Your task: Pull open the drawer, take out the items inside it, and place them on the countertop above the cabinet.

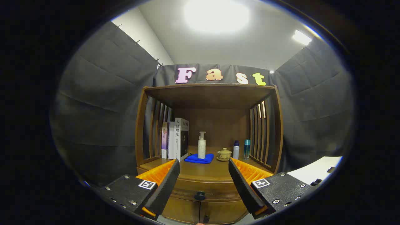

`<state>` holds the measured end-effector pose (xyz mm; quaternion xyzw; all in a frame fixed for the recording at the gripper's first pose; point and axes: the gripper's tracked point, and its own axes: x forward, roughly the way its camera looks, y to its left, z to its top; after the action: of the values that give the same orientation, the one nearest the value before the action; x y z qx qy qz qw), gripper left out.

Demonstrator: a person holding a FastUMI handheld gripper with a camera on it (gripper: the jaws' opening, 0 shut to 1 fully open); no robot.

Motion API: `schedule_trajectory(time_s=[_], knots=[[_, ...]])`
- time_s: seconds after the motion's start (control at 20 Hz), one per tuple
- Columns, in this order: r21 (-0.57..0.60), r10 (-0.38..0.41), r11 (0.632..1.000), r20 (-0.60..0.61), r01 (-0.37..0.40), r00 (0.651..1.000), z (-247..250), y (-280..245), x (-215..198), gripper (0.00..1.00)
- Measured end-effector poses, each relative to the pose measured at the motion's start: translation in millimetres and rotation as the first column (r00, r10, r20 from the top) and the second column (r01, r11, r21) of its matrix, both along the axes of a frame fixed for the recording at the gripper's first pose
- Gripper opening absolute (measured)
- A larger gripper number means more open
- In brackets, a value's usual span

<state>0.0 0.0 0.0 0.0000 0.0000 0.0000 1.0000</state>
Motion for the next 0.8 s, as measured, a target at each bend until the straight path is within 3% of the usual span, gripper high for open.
schedule_trajectory(time_s=[0.8], knots=[[-0.004, 0.042, 0.999, -0.009, -0.042, 0.999, -7.6, -3.9, 2.9, 0.96]])
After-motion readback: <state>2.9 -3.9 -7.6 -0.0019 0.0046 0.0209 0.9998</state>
